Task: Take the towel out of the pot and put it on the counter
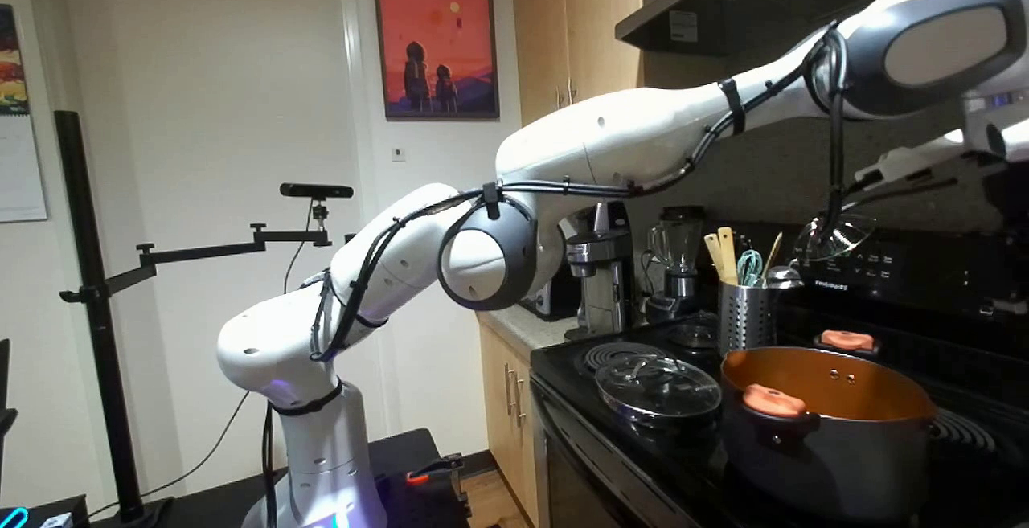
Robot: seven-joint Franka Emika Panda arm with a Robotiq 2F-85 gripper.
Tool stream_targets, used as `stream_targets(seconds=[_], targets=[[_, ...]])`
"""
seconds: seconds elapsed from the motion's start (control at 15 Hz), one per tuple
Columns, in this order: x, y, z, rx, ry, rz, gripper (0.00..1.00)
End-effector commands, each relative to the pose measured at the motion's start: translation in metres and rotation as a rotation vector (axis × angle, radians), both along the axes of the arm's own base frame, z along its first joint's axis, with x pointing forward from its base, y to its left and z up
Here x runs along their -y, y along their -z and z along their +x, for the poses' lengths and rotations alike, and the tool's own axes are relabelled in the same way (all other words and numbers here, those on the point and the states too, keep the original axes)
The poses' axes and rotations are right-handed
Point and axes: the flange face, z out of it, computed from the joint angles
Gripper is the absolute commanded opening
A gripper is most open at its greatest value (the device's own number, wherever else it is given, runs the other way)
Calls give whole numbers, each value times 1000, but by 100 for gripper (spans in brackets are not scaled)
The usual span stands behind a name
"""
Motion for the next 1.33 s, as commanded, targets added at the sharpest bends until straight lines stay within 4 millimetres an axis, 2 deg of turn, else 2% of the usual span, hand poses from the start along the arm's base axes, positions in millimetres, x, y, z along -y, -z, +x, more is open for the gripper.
stream_targets(seconds=[0.0,0.2,0.73,1.27], targets=[[-28,-38,1,-11,-112,-7,100],[-55,-50,12,-42,-207,-26,100],[-119,-51,46,-159,-482,-89,100],[-155,-61,61,-271,-762,-226,100]])
